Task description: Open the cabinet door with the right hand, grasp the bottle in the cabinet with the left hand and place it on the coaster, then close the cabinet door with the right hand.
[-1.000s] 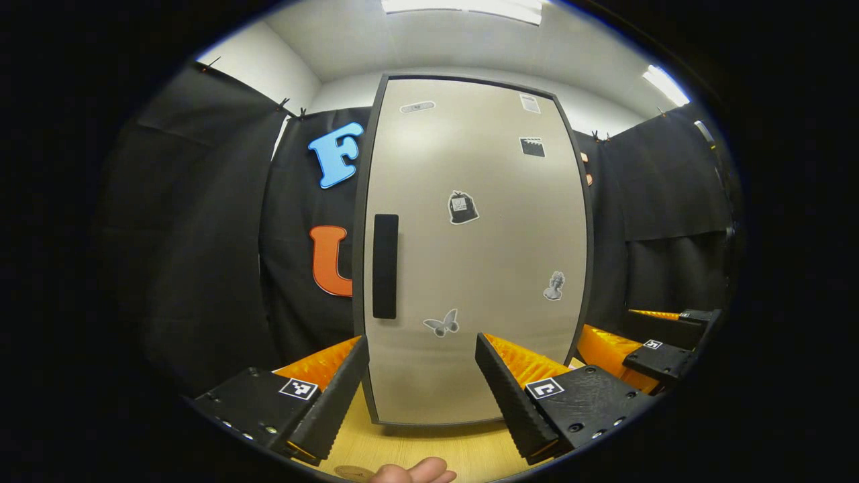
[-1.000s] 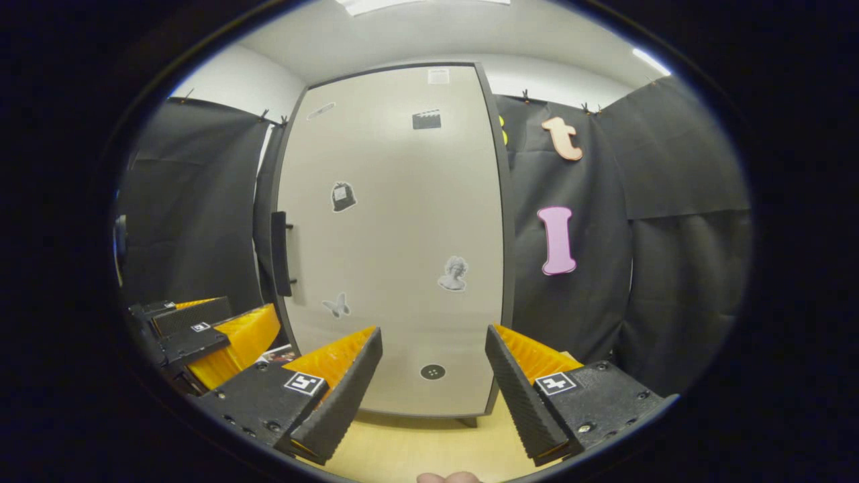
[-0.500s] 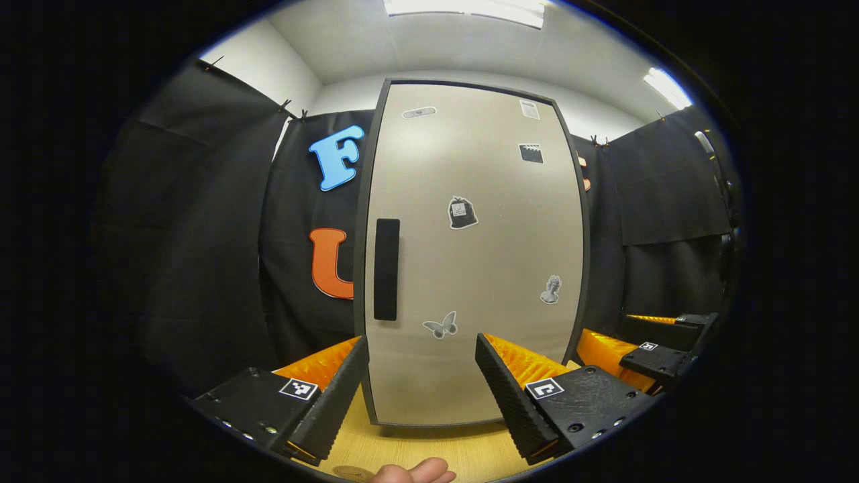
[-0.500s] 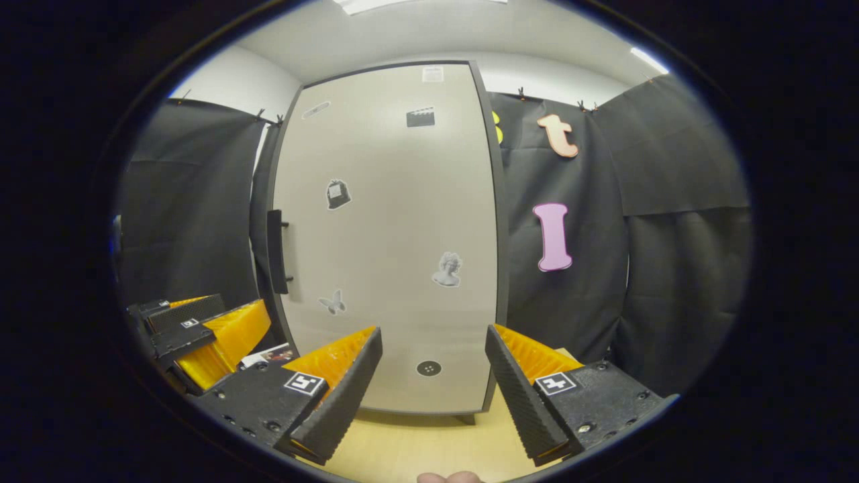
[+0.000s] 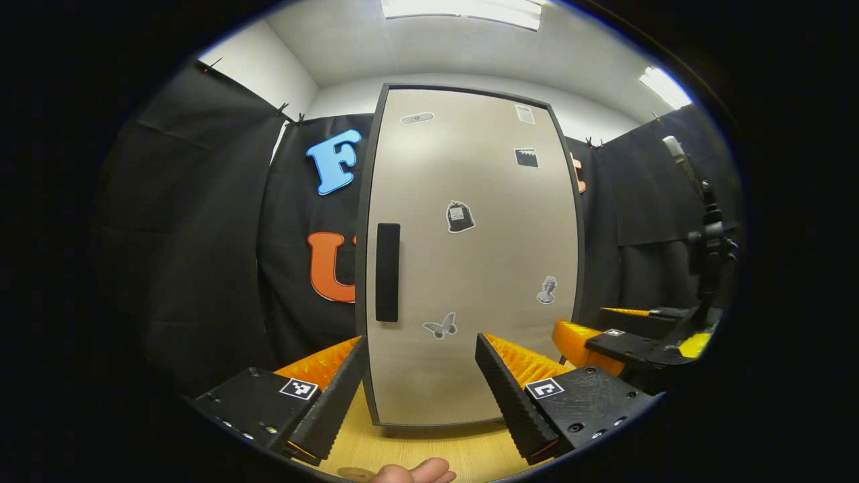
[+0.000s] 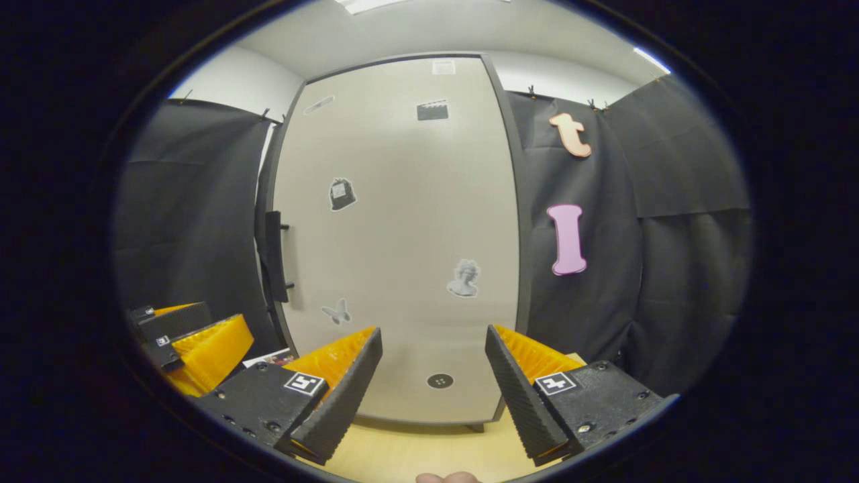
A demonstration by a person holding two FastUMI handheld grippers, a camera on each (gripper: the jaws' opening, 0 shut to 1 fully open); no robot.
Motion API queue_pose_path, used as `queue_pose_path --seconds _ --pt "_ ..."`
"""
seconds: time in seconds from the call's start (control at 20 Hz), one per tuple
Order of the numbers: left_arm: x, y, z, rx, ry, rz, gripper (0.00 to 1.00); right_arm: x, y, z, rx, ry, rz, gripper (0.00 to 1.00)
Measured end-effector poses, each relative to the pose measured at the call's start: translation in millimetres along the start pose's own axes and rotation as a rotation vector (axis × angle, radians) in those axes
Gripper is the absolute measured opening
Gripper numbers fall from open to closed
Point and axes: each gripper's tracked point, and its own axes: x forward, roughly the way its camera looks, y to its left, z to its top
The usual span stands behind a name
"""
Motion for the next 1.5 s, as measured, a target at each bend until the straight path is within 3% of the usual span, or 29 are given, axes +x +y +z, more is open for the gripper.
queue_pose_path --seconds 0.35,0.75,0.95,1.15,1.25,1.3,1.35,1.4,1.45,1.5 --pt "-19 32 4 -0.002 -0.016 0.027 0.96 50 51 13 -0.069 -0.024 0.112 0.99" --pt "-39 99 -12 0.002 0.037 0.195 0.96 88 146 39 -0.078 -0.074 0.287 0.99" --pt "-55 133 -13 0.011 0.035 0.292 0.96 100 194 37 -0.144 -0.074 0.368 0.99" --pt "-68 153 -27 -0.010 0.076 0.343 0.96 109 223 24 -0.132 -0.021 0.406 0.99" --pt "-76 161 -33 -0.018 0.095 0.364 0.96 115 221 28 -0.116 -0.018 0.369 0.87" --pt "-80 162 -35 -0.025 0.103 0.367 0.96 119 219 33 -0.111 -0.024 0.352 0.69" --pt "-83 162 -37 -0.030 0.107 0.370 0.96 120 218 34 -0.101 -0.014 0.346 0.57" --pt "-85 164 -38 -0.032 0.112 0.374 0.96 120 217 33 -0.100 -0.010 0.339 0.34" --pt "-88 166 -41 -0.032 0.122 0.378 0.96 120 215 34 -0.103 -0.006 0.339 0.37" --pt "-89 166 -43 -0.037 0.128 0.377 0.96 120 216 33 -0.099 0.003 0.343 0.32"
